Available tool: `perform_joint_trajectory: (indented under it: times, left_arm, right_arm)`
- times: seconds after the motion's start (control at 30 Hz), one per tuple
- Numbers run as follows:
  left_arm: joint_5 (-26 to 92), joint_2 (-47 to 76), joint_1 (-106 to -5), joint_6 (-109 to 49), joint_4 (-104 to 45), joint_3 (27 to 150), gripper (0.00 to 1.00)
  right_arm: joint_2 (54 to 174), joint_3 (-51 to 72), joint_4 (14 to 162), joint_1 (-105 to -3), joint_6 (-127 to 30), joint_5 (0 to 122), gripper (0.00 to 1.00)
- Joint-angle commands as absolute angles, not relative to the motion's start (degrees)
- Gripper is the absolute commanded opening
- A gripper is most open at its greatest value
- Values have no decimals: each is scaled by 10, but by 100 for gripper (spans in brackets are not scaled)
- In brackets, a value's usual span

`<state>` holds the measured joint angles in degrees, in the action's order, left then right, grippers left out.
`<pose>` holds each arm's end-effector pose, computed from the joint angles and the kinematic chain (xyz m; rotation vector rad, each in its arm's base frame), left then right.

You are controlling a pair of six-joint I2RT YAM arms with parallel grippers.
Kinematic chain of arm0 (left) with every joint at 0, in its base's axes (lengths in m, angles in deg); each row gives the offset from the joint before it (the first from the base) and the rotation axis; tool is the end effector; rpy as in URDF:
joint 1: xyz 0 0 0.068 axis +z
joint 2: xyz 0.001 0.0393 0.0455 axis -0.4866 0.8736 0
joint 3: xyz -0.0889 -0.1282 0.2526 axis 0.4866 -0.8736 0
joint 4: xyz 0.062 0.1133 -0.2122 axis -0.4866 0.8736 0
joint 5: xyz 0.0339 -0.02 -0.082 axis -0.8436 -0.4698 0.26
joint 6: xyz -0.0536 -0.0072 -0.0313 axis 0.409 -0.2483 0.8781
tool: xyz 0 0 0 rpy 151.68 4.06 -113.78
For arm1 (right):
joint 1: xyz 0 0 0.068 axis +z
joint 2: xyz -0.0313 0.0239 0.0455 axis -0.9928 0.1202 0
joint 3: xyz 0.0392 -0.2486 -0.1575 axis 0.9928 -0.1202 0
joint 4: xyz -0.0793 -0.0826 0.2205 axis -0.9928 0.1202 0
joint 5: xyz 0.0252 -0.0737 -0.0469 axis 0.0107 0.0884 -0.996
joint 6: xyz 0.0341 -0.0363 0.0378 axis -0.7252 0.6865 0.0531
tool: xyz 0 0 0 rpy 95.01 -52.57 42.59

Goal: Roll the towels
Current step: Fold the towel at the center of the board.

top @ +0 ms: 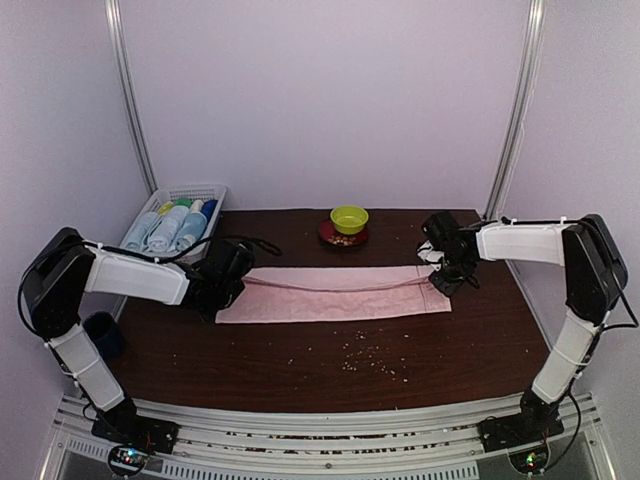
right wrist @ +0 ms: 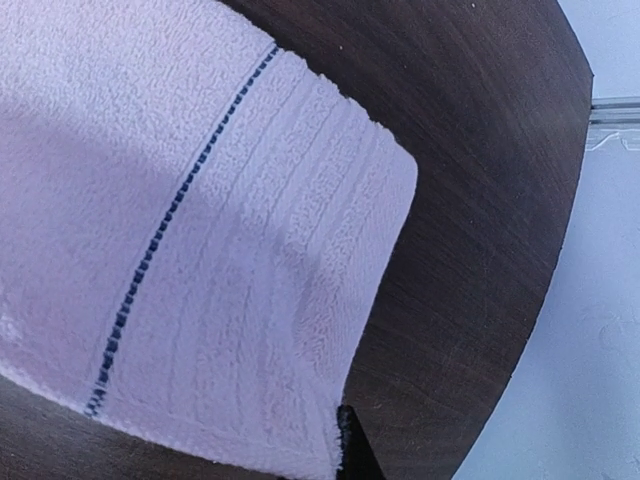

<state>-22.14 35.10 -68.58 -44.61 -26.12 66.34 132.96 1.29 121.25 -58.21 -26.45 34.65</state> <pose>0.2737 -0.1805 0.1971 0.4444 2.1200 0.6196 0.3150 0.1294 0.2094 -0.8392 2.5703 -0.3979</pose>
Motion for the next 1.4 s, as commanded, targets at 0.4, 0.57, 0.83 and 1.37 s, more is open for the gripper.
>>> perform_joint_trajectory:
  times: [0.4,0.57,0.83,1.37]
  left_arm:
    - [-263,326,-716,-385,-225,623,0]
    - [-266,334,-723,-369,-215,612,0]
    - [-274,345,-730,-359,-207,604,0]
    - [-311,311,-746,-332,-191,591,0]
  right_arm:
    - [1311,-40,1228,-564,-301,313,0]
    - [1317,-46,1226,-556,-307,310,0]
    - [1320,-53,1230,-551,-317,304,0]
    - [1265,-75,1230,-539,-326,297,0]
